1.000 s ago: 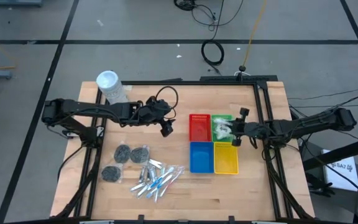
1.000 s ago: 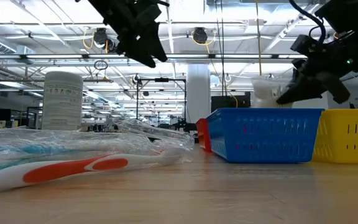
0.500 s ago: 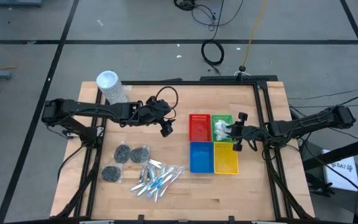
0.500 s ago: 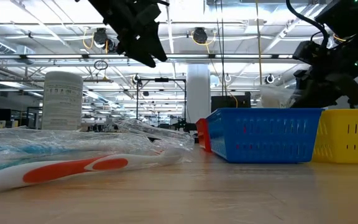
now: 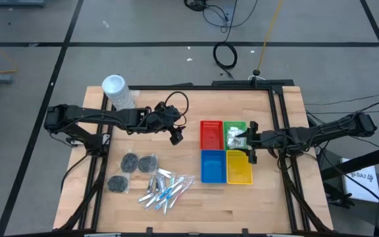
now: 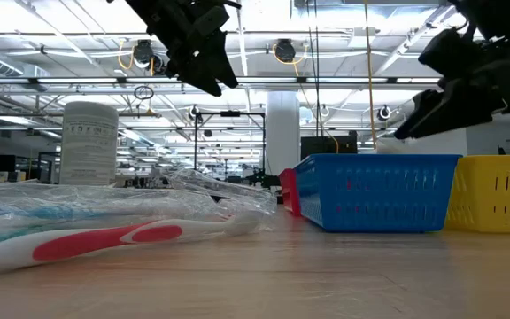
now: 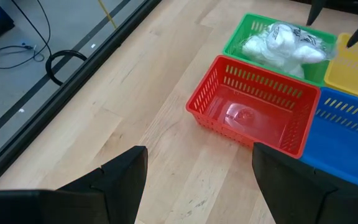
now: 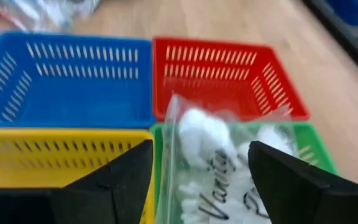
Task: Pick & Place Travel size toiletries
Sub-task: Put the cotton pack into the green bin
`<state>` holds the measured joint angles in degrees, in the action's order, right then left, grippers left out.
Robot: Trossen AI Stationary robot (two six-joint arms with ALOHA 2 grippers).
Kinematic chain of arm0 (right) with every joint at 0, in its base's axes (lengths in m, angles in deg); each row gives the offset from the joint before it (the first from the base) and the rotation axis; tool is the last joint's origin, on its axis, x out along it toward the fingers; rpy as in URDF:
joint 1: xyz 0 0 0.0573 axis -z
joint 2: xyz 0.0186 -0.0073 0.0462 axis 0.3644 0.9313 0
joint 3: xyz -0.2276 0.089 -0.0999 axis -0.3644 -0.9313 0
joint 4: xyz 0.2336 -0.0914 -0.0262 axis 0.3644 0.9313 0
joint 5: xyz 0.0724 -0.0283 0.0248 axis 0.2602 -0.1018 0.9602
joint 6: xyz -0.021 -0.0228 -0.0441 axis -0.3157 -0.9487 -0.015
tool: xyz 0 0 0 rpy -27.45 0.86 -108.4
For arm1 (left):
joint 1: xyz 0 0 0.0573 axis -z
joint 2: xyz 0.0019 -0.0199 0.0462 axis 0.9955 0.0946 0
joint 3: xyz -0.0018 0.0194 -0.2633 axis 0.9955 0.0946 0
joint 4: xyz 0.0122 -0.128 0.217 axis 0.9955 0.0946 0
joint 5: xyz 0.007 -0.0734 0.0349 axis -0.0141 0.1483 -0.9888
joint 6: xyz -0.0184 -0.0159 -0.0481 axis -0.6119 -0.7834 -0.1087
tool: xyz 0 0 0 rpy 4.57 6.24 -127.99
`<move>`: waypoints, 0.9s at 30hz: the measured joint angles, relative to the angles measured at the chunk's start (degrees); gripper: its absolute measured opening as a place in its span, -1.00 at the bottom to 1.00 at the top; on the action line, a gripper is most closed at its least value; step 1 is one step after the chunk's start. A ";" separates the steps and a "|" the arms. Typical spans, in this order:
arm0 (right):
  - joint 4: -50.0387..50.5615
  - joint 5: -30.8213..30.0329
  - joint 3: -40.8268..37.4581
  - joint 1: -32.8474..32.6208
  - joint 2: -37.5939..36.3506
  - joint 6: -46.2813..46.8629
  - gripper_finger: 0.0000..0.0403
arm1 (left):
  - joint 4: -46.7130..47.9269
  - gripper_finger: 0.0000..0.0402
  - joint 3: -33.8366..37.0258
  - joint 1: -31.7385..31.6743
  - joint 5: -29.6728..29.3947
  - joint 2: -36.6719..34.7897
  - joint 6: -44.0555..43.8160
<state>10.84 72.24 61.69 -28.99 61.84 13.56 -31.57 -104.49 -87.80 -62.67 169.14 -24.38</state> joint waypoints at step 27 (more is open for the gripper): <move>20.11 -0.21 20.28 6.27 23.27 1.90 -0.99 | 3.88 0.42 0.00 0.00 0.00 -0.02 -0.36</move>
<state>30.95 72.02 81.97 -22.72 85.11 15.45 -27.69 -104.49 -87.80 -62.67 169.12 -24.74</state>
